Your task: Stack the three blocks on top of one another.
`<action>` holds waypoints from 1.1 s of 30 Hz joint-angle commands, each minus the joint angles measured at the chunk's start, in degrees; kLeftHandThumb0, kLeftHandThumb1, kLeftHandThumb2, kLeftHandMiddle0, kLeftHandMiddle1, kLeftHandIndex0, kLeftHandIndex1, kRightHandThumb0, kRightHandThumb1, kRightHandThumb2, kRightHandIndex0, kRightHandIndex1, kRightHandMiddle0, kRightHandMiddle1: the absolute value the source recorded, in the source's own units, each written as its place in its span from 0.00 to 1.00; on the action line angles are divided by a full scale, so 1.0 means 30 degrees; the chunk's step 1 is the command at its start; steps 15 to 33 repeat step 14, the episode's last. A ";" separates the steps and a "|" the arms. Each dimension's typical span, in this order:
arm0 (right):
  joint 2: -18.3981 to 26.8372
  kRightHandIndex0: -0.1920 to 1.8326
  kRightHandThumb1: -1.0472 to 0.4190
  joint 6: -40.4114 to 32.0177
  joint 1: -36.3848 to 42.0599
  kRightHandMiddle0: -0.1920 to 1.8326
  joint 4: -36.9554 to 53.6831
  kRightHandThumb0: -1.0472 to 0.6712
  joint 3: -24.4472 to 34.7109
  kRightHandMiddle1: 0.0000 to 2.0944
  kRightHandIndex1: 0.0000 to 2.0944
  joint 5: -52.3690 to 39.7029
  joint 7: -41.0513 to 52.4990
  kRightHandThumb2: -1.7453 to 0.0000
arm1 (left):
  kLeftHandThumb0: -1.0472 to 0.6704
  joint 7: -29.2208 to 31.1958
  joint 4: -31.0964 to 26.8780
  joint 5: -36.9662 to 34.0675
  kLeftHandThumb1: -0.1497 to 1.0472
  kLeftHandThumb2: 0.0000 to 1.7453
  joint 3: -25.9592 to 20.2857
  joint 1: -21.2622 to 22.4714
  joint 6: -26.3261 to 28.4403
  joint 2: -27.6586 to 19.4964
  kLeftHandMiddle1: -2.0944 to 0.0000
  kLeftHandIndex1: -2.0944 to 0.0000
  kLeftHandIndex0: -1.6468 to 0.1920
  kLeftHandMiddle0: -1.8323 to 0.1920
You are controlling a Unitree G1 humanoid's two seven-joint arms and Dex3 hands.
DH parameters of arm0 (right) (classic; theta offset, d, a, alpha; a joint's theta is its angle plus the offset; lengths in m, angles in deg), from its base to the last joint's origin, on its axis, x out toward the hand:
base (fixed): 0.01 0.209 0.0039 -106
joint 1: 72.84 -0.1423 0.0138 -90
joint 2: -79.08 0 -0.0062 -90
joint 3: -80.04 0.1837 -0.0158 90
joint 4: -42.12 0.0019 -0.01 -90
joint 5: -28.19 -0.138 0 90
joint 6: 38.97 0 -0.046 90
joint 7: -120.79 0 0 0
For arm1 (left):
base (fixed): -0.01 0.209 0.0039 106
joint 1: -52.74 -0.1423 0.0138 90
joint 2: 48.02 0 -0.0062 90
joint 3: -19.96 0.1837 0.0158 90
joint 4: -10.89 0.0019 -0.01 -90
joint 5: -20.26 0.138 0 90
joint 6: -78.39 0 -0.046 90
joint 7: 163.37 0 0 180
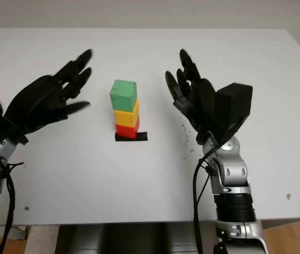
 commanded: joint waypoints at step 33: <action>-0.1345 0.00 0.00 0.1949 0.0697 0.00 -0.2244 0.26 0.0058 0.00 0.00 0.0138 -0.0717 0.60 | 0.11 -0.3381 -0.0576 -0.0068 1.00 0.37 -0.0024 -0.3547 -0.3487 0.3528 1.00 1.00 1.00 1.00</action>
